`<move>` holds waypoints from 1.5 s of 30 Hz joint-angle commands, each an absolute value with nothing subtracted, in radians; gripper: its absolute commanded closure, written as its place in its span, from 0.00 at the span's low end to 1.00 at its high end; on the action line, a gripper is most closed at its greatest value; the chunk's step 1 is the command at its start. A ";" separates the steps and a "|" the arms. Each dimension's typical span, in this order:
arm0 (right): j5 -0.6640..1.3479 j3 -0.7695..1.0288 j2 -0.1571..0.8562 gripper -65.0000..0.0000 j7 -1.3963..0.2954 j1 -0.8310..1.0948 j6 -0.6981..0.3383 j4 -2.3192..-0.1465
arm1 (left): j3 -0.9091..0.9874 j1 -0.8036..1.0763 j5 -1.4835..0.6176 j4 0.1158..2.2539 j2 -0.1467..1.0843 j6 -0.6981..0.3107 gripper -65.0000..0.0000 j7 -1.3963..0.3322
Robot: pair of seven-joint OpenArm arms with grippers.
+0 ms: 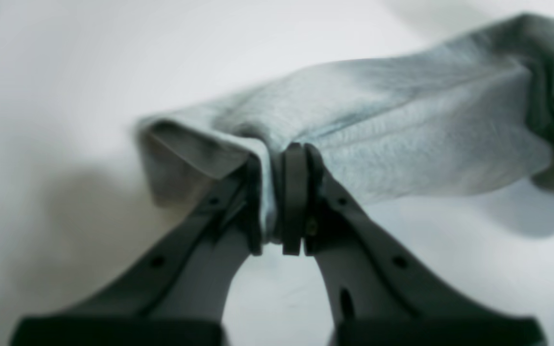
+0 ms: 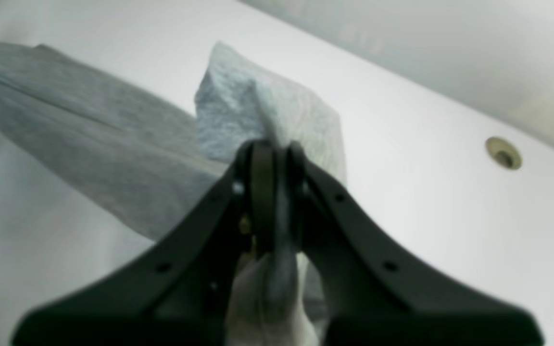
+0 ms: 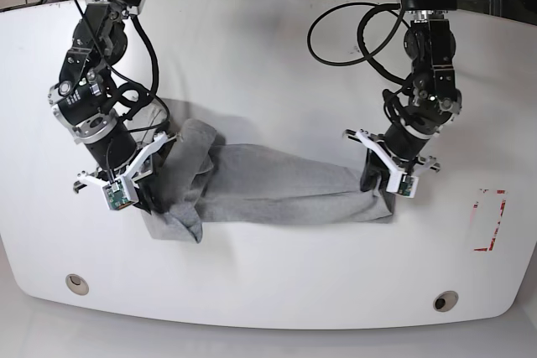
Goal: Layout the t-shirt on the table in an organized manner, then fold the t-shirt properly
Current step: 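Swing the held shirt away from the robot and back with both grippers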
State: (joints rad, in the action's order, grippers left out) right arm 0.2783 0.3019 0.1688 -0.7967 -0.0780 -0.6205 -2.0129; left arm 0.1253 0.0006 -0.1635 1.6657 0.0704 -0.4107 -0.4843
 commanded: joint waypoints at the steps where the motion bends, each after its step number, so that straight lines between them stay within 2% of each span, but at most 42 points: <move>1: 0.294 0.305 0.179 0.99 -0.766 -0.128 -0.615 -2.029 | 0.154 -0.016 -0.176 1.767 0.076 -0.392 1.00 -0.458; 8: 0.292 0.302 0.213 0.99 -0.771 -0.214 -0.611 -2.023 | 0.226 -0.082 -0.177 1.897 0.081 -0.395 1.00 -0.568; 18: 0.205 0.298 0.216 0.99 -0.819 -0.412 -0.618 -1.972 | 0.398 -0.360 -0.180 1.926 0.101 -0.398 1.00 -0.763; 30: 0.191 0.245 0.257 0.99 -0.883 -0.702 -0.619 -1.857 | 0.404 -0.671 -0.179 1.922 0.114 -0.398 1.00 -0.891; 40: 0.189 0.130 0.331 0.99 -0.885 -0.898 -0.619 -1.831 | 0.394 -0.865 -0.176 1.922 0.154 -0.400 1.00 -0.915; 45: 0.193 0.051 0.407 0.99 -0.885 -0.969 -0.619 -1.831 | 0.361 -0.905 -0.179 1.922 0.180 -0.400 1.00 -0.926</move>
